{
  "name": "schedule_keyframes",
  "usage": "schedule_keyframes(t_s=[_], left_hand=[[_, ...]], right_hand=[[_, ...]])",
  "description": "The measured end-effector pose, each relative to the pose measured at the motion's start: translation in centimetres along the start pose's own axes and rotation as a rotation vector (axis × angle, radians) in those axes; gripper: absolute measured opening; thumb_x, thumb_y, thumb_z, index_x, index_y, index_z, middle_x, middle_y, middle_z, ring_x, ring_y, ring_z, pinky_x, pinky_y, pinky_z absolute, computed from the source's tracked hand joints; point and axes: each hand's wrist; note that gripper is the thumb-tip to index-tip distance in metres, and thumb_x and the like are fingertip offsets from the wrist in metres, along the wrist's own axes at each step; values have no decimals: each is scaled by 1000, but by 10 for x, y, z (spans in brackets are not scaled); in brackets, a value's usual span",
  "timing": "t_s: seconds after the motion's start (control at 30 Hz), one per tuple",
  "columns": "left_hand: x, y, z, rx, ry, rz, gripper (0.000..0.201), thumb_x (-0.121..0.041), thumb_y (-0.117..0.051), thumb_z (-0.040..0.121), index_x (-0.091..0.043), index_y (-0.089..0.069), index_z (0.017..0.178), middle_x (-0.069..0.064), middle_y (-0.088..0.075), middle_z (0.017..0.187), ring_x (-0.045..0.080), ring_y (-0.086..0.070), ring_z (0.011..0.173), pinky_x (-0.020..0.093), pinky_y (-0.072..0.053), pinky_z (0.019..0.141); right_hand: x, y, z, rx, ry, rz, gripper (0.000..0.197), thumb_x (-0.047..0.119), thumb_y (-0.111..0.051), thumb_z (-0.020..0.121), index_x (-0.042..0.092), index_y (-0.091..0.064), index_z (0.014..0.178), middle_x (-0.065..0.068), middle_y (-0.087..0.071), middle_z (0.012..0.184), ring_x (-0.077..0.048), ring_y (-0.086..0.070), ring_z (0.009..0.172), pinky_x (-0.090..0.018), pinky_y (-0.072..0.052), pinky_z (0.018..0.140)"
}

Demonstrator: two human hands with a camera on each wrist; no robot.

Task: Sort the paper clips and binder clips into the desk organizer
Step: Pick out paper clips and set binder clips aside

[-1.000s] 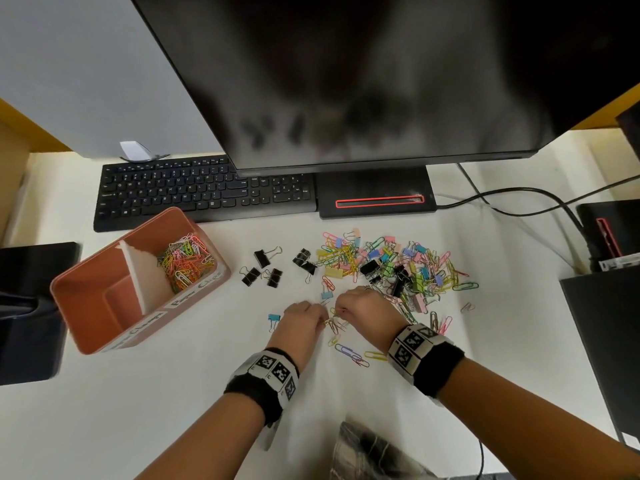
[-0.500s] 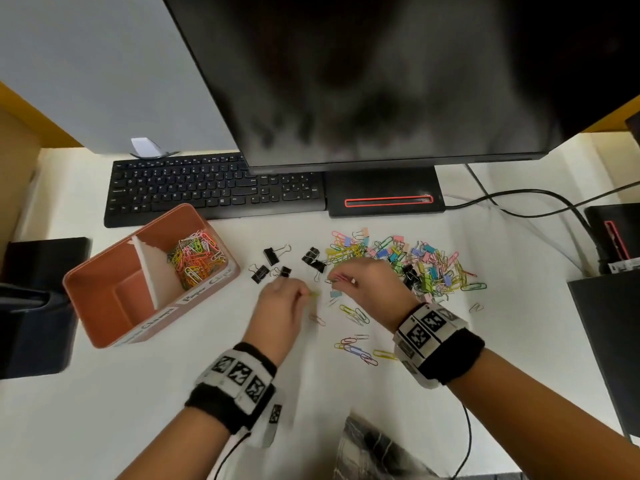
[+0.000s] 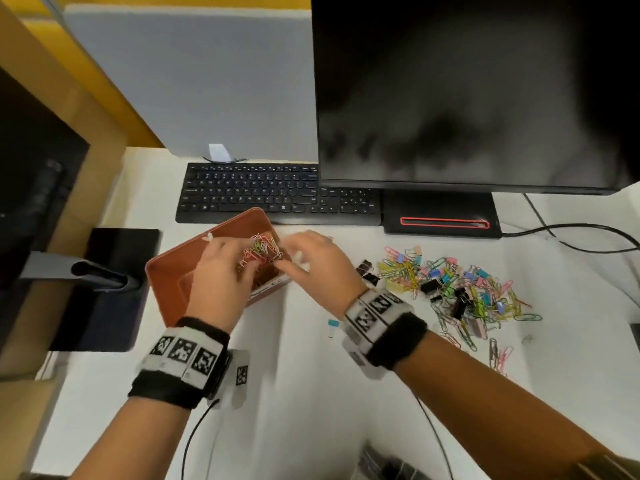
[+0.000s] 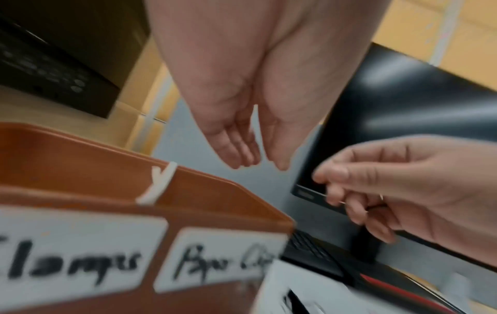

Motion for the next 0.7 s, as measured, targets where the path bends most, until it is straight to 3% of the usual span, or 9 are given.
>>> schedule_keyframes(t_s=[0.07,0.13,0.2,0.27,0.33,0.37,0.53,0.63,0.7], left_hand=[[-11,-14,-17,79,-142,-97,19,-16,-67,82,-18,-64,100,-3,-58,99,7,-56,80,19,-46,76],[-21,-42,-34,258,-225,-120,17,-19,-65,83,-23,-63,100,-7,-59,97,0,-52,77,12,-42,71],[-28,-77,-48,424,-272,-141,21,-21,-64,84,-24,-62,104,-6,-60,101,6,-54,86,21,-47,78],[-36,-110,-56,538,-339,-96,26,-21,-63,83,-22,-61,109,-2,-60,106,17,-56,97,35,-47,87],[-44,-134,-58,587,-391,-17,29,-21,-60,83,-22,-60,112,-1,-59,108,21,-56,102,38,-46,88],[-48,-142,-58,601,-392,21,30,-21,-59,82,-23,-60,113,-1,-59,109,22,-55,103,39,-45,89],[-51,-163,-48,651,-375,175,25,-18,-53,85,-20,-60,110,0,-57,110,22,-53,104,36,-41,92],[-51,-167,-46,650,-374,205,17,-16,-48,87,-22,-61,97,-2,-60,103,20,-54,100,32,-40,88],[-53,-168,-44,672,-340,214,16,-17,-46,89,-22,-60,94,-1,-59,100,20,-54,98,32,-40,86]], right_hand=[[-38,18,-32,-25,-95,-44,17,30,-59,88,21,-61,102,5,-62,94,-8,-53,81,-26,-48,78],[-81,32,-67,-6,-242,-130,12,26,-56,90,20,-61,99,5,-62,92,-8,-53,80,-26,-46,75],[-114,40,-90,-22,-338,-176,8,22,-55,91,18,-60,96,2,-61,91,-11,-53,77,-27,-44,71],[-131,42,-95,-18,-387,-208,16,21,-55,91,16,-61,105,-3,-62,103,-16,-57,87,-30,-47,77],[-137,40,-89,2,-397,-226,29,22,-57,90,14,-58,118,-6,-59,122,-22,-56,108,-36,-47,93],[-139,37,-84,4,-402,-231,31,22,-59,89,15,-57,120,-5,-58,124,-22,-54,112,-37,-46,95],[-140,30,-66,-3,-444,-177,17,6,-55,88,11,-59,104,-8,-65,99,-20,-60,84,-27,-46,70],[-137,39,-67,35,-433,-94,20,3,-50,89,8,-60,107,-10,-66,99,-22,-61,86,-27,-50,75],[-138,48,-76,20,-378,-72,21,5,-51,90,9,-63,107,-6,-66,101,-13,-59,85,-26,-50,82]])
Point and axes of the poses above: each hand's wrist, its own z-axis towards the middle knuckle, its own y-axis out of the back of the hand, x = y × z
